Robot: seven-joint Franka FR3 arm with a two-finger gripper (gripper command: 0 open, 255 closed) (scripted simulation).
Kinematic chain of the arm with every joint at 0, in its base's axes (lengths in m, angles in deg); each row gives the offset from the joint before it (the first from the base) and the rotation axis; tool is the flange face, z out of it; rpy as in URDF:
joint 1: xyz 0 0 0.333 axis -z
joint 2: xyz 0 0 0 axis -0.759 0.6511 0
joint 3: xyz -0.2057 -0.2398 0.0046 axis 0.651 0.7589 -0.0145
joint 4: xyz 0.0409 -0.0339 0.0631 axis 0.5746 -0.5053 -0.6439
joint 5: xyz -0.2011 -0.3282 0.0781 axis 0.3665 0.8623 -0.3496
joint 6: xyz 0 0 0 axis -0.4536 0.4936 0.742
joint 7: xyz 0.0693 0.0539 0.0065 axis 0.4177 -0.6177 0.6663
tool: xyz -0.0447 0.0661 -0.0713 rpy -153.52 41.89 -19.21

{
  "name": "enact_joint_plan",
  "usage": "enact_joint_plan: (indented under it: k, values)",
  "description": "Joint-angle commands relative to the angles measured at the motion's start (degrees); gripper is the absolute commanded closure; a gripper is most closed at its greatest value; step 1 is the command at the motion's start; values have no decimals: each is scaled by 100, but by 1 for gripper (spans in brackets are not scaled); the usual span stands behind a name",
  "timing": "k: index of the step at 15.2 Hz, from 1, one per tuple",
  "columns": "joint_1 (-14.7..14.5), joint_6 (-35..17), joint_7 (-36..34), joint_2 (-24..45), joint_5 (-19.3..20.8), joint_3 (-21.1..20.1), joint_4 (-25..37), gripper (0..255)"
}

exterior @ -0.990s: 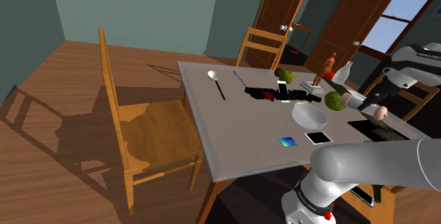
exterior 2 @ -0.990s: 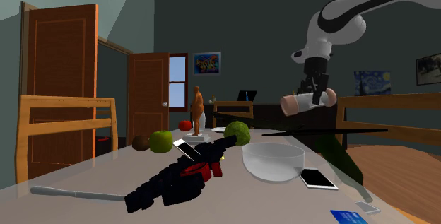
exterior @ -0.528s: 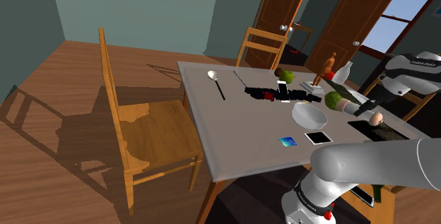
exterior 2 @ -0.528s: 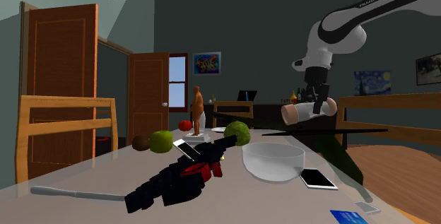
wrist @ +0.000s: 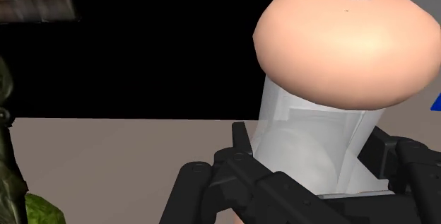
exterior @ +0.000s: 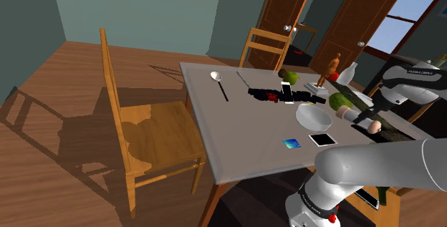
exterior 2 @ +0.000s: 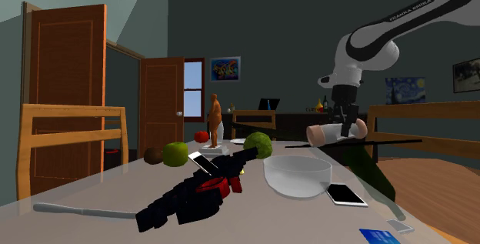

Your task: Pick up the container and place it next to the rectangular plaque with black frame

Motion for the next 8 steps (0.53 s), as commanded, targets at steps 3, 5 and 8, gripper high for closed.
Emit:
enact_joint_plan:
  k: [3, 5, 8]
  values:
    - [-52, -342, 48, 96, 56, 211, -225, 255]
    - [-87, -506, 71, 151, 77, 317, -324, 255]
    - [-156, -755, 111, 245, 104, 491, -464, 255]
